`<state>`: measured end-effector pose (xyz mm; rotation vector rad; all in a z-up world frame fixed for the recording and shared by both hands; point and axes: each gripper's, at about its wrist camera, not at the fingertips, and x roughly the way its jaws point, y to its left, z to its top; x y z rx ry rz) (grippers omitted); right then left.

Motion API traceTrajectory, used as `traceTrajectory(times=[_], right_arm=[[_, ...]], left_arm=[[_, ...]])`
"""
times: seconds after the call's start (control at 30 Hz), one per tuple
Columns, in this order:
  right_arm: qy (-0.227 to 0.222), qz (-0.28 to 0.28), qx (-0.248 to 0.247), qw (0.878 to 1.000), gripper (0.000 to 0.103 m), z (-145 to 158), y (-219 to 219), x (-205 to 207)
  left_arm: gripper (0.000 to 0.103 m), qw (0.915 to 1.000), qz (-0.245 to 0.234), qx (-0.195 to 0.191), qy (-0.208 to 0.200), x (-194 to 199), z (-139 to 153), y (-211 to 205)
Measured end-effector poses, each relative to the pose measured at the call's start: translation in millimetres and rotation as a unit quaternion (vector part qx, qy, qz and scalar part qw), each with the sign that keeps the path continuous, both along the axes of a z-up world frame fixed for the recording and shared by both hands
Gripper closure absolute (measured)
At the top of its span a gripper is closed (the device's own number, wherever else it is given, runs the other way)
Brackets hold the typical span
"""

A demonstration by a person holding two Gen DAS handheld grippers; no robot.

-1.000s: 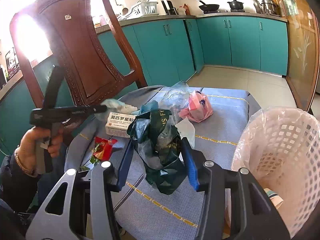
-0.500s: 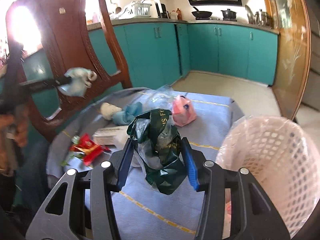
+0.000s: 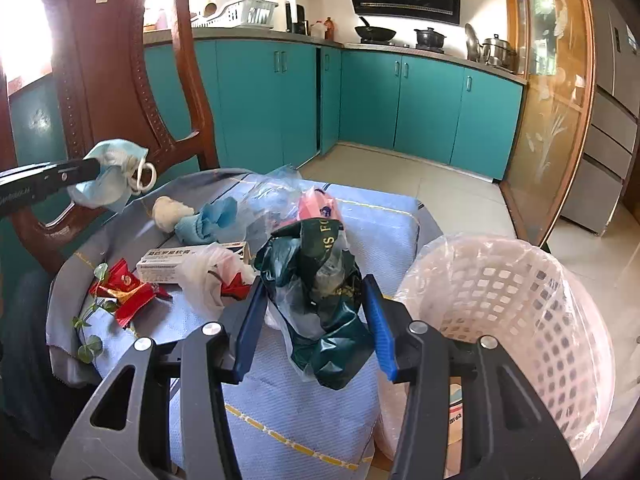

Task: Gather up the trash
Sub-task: 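Grasp the light blue face mask with the left tool while the right tool holds the green bag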

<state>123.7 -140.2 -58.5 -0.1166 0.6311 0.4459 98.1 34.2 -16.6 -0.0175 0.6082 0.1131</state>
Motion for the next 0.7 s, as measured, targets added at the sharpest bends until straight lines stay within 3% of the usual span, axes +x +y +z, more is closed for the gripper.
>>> traceTrajectory(times=[0.7], right_arm=[[-0.031, 0.007, 0.030, 0.999, 0.055, 11, -4, -12]], left_arm=[[0.086, 0.9998, -0.012, 0.017, -0.007, -8, 1, -8]])
